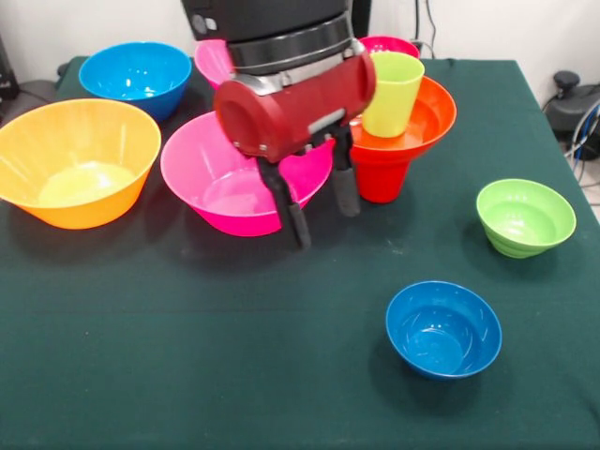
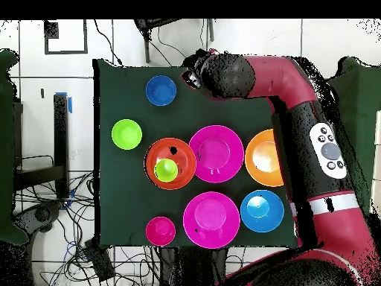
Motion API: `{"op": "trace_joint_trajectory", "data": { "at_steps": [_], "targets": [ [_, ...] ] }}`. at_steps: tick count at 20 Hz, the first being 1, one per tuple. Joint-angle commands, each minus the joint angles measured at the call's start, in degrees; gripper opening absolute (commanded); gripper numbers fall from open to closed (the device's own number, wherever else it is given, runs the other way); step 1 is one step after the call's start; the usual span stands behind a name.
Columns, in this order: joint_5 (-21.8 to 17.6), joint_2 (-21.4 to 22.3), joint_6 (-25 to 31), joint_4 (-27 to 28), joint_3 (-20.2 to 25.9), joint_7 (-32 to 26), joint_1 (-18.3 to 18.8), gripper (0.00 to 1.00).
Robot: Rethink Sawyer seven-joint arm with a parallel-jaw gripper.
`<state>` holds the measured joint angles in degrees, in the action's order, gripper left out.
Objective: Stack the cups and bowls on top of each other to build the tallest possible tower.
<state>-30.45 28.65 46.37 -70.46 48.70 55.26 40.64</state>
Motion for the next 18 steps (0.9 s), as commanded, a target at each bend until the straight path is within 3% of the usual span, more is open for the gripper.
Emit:
{"op": "trace_joint_trajectory", "data": {
  "at_steps": [1, 14, 18],
  "targets": [
    [-0.27, -1.17, -2.31, -3.51, -4.39, 7.03, -3.64, 1.00],
    [2.18, 3.78, -3.14, -6.68, -8.79, 14.37, -9.04, 1.00],
    [1.78, 4.93, -3.21, -6.77, -11.63, 18.32, -13.23, 1.00]
  ]
}}
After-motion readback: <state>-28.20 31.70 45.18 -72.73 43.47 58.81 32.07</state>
